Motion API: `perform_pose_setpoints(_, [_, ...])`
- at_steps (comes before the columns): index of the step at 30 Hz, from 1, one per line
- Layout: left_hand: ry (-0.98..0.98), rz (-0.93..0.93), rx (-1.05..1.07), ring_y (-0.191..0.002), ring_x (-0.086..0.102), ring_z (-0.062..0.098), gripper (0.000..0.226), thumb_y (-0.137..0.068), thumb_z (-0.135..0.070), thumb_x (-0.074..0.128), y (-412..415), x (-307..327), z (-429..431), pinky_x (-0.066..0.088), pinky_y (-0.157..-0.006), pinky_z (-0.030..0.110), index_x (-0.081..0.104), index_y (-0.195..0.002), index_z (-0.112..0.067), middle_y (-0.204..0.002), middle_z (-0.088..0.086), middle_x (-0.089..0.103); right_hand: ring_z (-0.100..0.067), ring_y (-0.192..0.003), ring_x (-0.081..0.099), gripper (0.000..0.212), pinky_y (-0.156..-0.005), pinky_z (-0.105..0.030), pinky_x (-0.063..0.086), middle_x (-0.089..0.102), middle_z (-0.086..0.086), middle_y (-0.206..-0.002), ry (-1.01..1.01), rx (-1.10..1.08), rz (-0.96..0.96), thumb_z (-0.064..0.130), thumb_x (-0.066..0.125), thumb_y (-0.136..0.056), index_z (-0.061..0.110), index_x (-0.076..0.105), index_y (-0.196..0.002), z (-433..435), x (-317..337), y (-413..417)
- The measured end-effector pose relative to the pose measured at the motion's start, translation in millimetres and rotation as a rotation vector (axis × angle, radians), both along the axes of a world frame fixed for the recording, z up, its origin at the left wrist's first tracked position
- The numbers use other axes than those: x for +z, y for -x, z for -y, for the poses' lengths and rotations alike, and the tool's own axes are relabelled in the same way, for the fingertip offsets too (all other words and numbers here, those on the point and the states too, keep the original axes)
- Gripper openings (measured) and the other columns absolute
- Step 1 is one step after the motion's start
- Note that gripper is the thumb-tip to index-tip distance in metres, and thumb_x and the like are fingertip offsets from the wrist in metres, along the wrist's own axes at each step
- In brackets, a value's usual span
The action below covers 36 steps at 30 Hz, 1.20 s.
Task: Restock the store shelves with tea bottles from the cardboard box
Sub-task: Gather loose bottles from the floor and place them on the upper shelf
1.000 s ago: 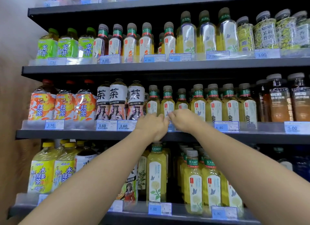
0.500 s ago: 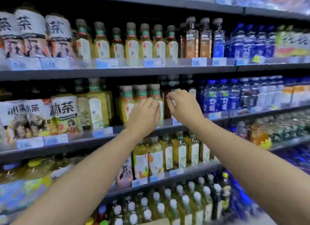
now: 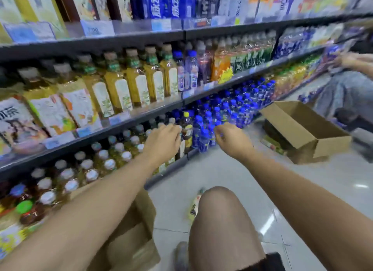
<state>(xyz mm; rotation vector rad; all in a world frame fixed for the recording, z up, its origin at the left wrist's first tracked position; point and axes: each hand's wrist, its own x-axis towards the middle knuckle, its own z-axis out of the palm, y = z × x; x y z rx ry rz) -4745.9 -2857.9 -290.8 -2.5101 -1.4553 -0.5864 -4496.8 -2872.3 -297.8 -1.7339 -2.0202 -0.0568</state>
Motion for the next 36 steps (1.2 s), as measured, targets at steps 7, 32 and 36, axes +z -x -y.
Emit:
perform_pose_setpoints(7, [0.119,-0.023,-0.070,-0.082,0.063,0.038,0.016,-0.094,-0.022,0.055,-44.0,-53.7,8.6,0.048,-0.062,0.043,0.060,-0.086,-0.010,-0.087,0.013,0.063,-0.033,-0.098,0.062,0.023,-0.079,-0.038,0.051,0.065,-0.005,-0.103,0.169,-0.155,-0.069,0.028,0.050,-0.094,0.022,0.069,-0.105,43.6,-68.7,-46.1])
perform_pose_setpoints(32, [0.992,-0.216,0.002,-0.105,0.061,0.032,0.029,-0.102,-0.031,0.048,-156.3,-392.0,4.0,0.050,-0.081,0.038,0.058,-0.110,-0.005,-0.115,0.011,0.062,-0.030,-0.090,0.064,0.028,-0.073,-0.032,0.053,0.062,-0.010,-0.095,1.241,-0.911,-0.559,0.037,0.046,-0.096,0.017,0.063,-0.107,121.6,-406.8,-151.6])
perform_pose_setpoints(36, [1.115,-0.236,0.129,-0.109,0.063,0.033,0.047,-0.100,-0.038,0.055,-169.1,-428.1,11.4,0.051,-0.086,0.039,0.050,-0.130,-0.002,-0.122,0.015,0.062,-0.025,-0.070,0.060,0.048,-0.055,-0.029,0.053,0.060,-0.014,-0.093,1.305,-1.107,-1.133,0.050,0.068,-0.075,0.010,0.061,-0.101,119.2,-447.5,-138.7])
